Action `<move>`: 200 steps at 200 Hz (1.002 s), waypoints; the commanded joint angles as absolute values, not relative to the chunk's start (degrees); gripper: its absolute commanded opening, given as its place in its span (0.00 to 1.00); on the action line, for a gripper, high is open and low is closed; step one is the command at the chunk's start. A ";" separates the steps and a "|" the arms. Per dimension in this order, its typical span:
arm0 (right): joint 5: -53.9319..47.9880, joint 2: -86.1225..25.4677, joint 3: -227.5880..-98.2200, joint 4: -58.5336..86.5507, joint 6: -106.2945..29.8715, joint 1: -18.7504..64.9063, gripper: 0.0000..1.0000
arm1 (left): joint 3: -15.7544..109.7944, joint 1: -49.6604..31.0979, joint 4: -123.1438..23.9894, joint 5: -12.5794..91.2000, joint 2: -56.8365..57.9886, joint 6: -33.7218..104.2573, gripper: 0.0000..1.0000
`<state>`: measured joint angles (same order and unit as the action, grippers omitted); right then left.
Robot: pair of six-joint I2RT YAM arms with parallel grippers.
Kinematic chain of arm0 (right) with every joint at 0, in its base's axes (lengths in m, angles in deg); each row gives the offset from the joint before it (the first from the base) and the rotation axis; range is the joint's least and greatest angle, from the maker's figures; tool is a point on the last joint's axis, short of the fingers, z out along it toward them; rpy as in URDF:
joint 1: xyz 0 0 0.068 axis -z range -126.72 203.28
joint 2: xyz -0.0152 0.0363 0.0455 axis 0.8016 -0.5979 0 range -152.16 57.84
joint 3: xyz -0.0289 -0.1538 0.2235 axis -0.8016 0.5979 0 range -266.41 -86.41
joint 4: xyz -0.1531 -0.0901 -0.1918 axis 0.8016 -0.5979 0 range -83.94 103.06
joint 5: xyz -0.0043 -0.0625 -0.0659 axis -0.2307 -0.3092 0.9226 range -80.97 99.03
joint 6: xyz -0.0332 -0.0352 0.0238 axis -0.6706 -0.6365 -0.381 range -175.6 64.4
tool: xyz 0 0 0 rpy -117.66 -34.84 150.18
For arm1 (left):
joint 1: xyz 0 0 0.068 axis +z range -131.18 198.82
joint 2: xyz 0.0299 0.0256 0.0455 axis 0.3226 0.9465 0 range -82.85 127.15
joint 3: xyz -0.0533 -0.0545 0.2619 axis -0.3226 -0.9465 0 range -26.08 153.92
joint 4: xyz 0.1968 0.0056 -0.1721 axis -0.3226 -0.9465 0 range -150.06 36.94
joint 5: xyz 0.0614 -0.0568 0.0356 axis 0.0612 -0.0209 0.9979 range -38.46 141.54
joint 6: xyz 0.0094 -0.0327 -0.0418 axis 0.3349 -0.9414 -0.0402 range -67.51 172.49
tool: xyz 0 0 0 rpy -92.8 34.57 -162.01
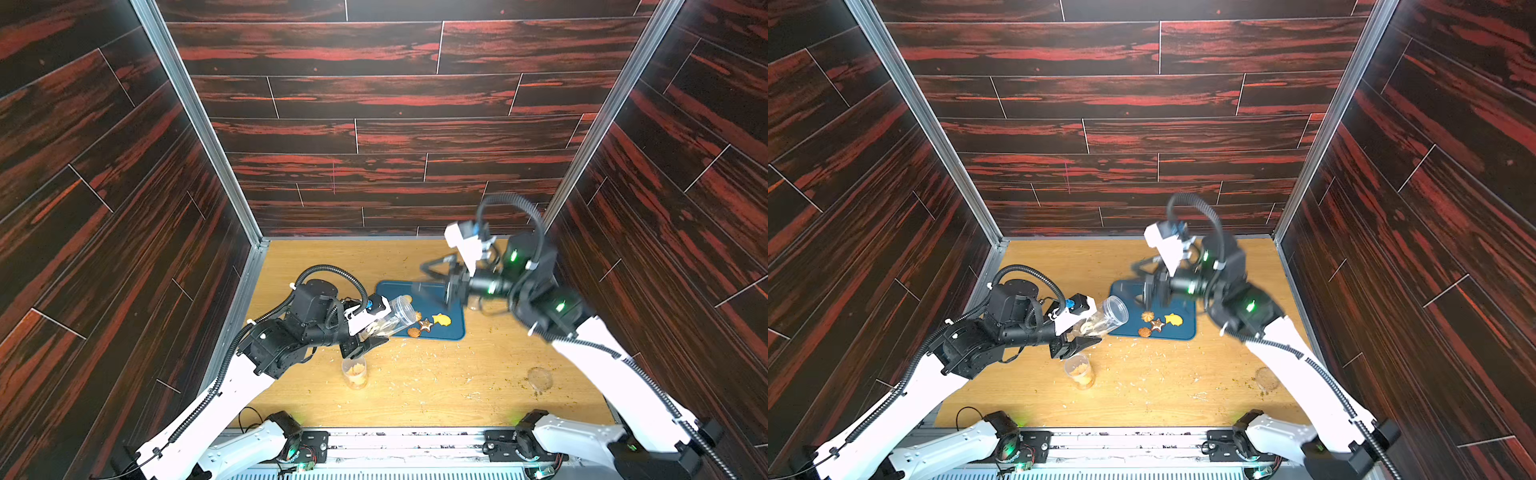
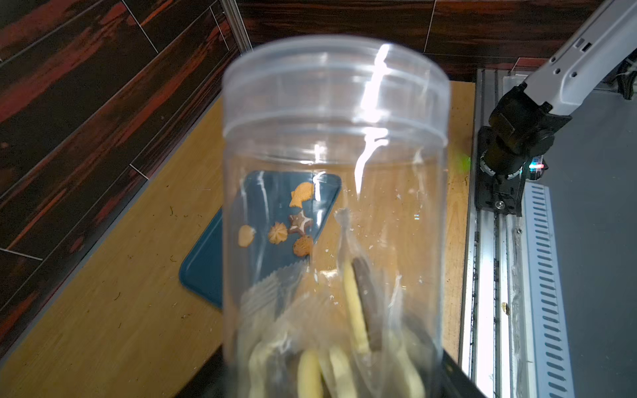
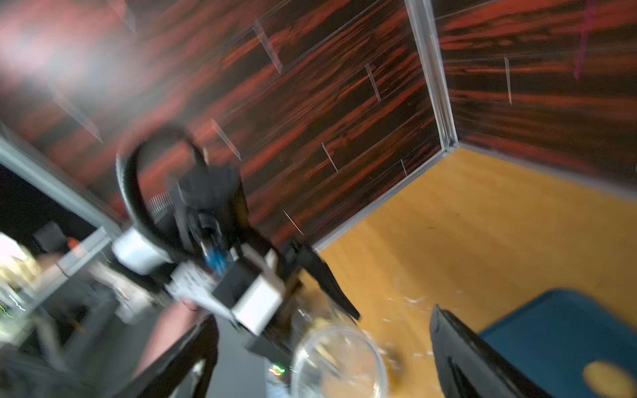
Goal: Pour the cookies out of the jar
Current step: Unscrew the lid from the jar.
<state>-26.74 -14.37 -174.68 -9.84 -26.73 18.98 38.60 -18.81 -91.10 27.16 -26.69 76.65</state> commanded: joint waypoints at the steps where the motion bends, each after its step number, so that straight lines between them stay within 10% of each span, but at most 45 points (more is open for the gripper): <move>1: -30.86 -25.19 -189.91 -38.49 -12.62 20.15 0.99 | 39.96 -18.71 -91.75 27.41 -27.80 76.90 0.37; 40: -27.32 -41.73 -220.47 -77.21 -16.28 18.72 0.99 | 40.80 -18.80 -92.13 27.92 -27.59 77.84 0.37; 200: -32.37 -43.84 -212.95 -72.47 -13.91 11.54 0.92 | 43.07 -19.06 -93.27 27.44 -26.78 77.40 0.37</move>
